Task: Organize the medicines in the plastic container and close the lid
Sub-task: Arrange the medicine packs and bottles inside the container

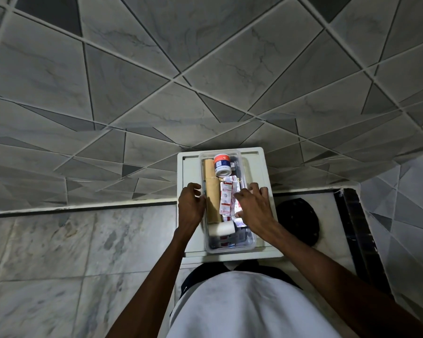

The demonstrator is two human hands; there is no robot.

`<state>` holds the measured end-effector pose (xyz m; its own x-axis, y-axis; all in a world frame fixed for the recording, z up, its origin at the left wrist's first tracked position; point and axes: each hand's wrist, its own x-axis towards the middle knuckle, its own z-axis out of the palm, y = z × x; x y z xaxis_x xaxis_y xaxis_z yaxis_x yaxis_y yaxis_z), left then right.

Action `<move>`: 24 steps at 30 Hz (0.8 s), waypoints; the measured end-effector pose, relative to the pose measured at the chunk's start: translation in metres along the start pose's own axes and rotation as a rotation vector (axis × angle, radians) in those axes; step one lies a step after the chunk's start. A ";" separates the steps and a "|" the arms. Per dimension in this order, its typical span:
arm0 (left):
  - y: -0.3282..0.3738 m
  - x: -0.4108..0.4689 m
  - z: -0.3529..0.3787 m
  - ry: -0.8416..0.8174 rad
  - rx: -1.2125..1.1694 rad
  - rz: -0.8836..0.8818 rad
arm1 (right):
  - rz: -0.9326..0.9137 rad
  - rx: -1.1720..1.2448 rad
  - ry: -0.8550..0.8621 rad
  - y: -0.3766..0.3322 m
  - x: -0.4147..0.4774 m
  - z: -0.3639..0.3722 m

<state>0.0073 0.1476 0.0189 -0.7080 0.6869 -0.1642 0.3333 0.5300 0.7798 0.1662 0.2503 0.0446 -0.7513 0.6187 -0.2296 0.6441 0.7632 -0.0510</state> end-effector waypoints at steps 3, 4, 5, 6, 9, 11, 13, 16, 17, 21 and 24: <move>-0.001 0.000 0.000 -0.017 -0.004 -0.022 | 0.015 0.023 0.025 0.002 0.002 0.000; -0.002 0.000 0.000 -0.021 -0.008 -0.023 | 0.010 0.023 0.018 0.003 0.002 0.000; -0.002 0.000 0.000 -0.024 -0.013 -0.021 | 0.005 0.028 0.004 0.004 0.004 0.001; -0.002 -0.001 0.000 -0.029 -0.022 -0.018 | 0.004 0.039 -0.009 0.004 0.005 0.002; -0.003 -0.003 -0.002 -0.039 -0.053 -0.023 | 0.046 0.188 0.039 0.007 0.007 0.004; -0.008 -0.004 -0.002 -0.042 -0.105 -0.041 | 0.152 0.361 0.164 0.007 0.005 0.004; -0.019 -0.004 0.000 -0.046 -0.191 -0.112 | 0.317 0.510 0.226 0.005 0.002 -0.001; -0.036 -0.003 0.005 -0.056 -0.227 -0.237 | 0.439 0.589 -0.062 0.006 0.002 -0.007; -0.037 -0.004 0.005 -0.064 -0.215 -0.252 | 0.411 0.574 -0.163 0.007 0.002 -0.007; -0.029 -0.008 0.003 -0.115 -0.198 -0.277 | 0.367 0.555 -0.162 0.009 0.002 -0.008; -0.025 -0.005 0.004 -0.122 -0.234 -0.370 | 0.345 0.584 -0.125 0.013 0.002 -0.009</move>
<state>0.0047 0.1327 -0.0021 -0.6694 0.5336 -0.5169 -0.0884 0.6337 0.7685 0.1713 0.2629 0.0520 -0.4900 0.7552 -0.4354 0.8415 0.2795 -0.4623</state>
